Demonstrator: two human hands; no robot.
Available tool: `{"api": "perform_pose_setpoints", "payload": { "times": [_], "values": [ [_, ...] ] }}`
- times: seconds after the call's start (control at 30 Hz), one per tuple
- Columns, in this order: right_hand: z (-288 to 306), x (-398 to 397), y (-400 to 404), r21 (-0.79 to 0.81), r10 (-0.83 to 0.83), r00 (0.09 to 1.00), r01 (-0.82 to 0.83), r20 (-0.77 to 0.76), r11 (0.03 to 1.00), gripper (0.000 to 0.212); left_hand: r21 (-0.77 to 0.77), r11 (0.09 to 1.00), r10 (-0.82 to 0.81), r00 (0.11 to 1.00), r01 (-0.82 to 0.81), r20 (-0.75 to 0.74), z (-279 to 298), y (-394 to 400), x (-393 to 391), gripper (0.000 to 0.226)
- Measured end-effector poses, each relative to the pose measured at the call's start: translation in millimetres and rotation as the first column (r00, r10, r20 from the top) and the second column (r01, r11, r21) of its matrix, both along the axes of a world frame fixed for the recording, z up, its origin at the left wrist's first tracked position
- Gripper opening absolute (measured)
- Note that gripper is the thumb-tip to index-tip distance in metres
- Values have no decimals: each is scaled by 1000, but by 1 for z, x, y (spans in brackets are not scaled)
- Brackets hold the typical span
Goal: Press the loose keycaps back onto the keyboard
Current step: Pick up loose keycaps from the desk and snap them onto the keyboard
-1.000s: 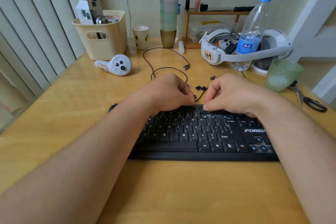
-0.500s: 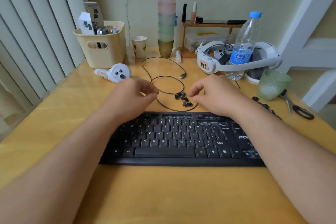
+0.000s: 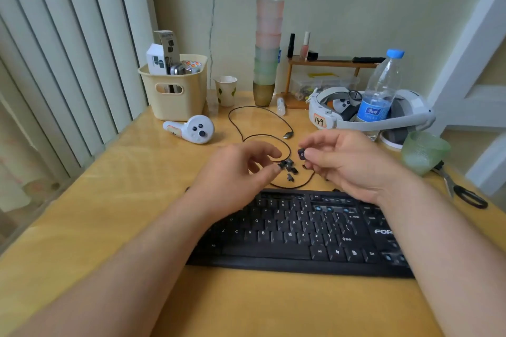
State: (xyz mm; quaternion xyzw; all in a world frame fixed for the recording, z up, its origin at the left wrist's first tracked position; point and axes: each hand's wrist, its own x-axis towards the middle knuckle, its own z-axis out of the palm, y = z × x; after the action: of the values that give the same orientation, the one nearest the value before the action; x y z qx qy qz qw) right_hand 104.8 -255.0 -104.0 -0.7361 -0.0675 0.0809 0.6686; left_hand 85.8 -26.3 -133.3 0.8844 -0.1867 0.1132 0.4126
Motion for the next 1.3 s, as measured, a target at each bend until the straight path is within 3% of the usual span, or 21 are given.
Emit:
{"api": "perform_pose_setpoints", "payload": {
  "times": [0.1, 0.23, 0.6, 0.83, 1.3],
  "values": [
    [0, -11, 2, 244, 127, 986, -98, -109, 965, 15, -125, 990, -56, 998, 59, 30, 2, -10, -5, 25],
    [-1, -12, 2, 318, 137, 981, -88, -138, 944, 18, -190, 977, -84, 992, 100, 90, 1, -16, -10, 22],
    [-3, -16, 8, 360, 162, 974, -97, -156, 928, 29, -210, 972, -73, 985, 106, 158, -3, -19, -8, 19],
    [-3, -21, 11, 366, 180, 978, -128, -111, 922, 34, -123, 989, -48, 968, 81, 248, -3, -14, -6, 24],
    [-4, -23, 12, 300, 120, 992, -107, -25, 948, 37, -183, 977, -61, 970, 105, 234, -2, -12, -4, 26]
  ]
}}
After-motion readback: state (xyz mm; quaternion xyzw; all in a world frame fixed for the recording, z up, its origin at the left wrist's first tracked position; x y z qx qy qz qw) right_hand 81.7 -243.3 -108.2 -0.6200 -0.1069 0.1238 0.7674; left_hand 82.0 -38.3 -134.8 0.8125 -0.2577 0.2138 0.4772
